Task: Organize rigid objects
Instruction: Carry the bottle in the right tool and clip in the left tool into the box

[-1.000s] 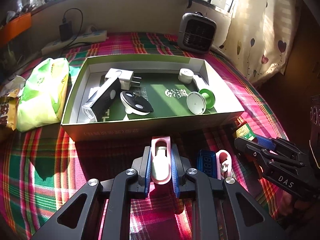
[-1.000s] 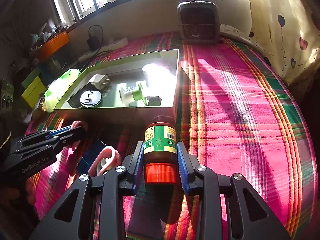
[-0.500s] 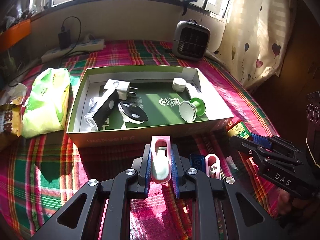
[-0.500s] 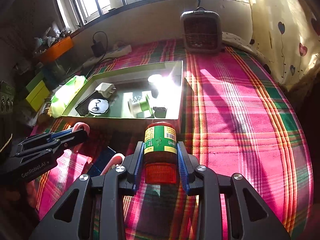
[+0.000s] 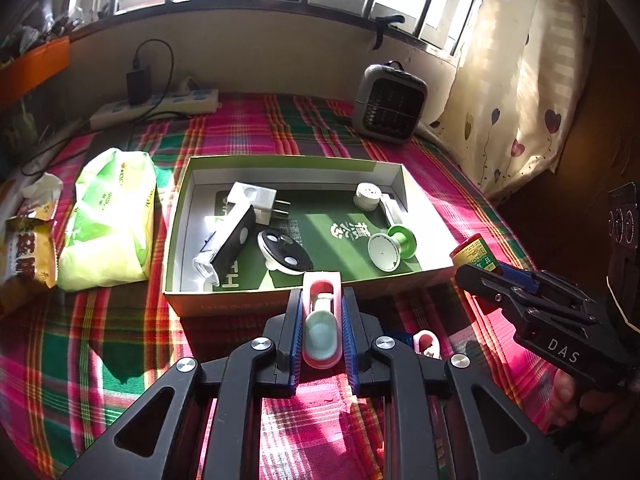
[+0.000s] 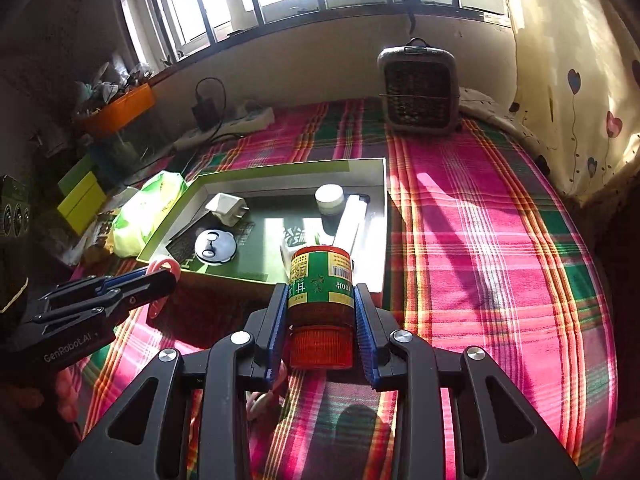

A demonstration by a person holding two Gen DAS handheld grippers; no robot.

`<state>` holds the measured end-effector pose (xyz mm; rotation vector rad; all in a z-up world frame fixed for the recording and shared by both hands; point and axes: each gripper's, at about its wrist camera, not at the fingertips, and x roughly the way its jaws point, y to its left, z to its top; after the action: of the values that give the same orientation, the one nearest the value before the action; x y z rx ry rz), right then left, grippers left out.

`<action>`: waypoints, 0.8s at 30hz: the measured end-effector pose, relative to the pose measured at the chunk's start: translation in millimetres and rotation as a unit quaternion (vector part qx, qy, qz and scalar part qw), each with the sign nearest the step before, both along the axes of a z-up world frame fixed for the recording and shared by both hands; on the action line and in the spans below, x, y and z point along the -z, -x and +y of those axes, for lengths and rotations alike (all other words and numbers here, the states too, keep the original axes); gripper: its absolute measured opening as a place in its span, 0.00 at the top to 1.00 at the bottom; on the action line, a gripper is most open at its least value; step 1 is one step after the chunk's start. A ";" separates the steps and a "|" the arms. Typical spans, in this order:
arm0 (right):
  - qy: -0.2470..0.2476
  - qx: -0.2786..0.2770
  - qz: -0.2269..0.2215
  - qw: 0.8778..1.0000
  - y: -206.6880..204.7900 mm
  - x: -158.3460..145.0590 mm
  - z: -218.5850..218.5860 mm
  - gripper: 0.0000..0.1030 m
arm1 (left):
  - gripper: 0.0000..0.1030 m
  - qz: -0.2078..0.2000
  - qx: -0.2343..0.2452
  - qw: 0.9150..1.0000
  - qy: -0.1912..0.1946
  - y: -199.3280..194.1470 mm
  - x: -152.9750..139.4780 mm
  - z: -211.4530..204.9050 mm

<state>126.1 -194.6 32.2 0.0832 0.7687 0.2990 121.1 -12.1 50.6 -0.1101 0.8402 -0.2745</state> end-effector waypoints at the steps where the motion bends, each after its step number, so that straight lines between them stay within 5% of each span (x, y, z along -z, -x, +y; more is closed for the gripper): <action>1: 0.000 -0.002 -0.002 1.000 -1.8 -1.9 2.1 0.68 | 0.84 -0.002 -0.002 1.000 -0.003 -1.4 -1.0 1.5; 24: -0.001 -0.010 0.028 1.000 -65.7 6.3 48.4 0.68 | 0.84 0.004 -0.031 1.000 0.002 -53.9 -2.8 43.3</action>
<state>191.8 -146.2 25.9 0.0855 0.8246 0.3175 175.0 31.2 53.4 -0.1409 0.8422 -0.2179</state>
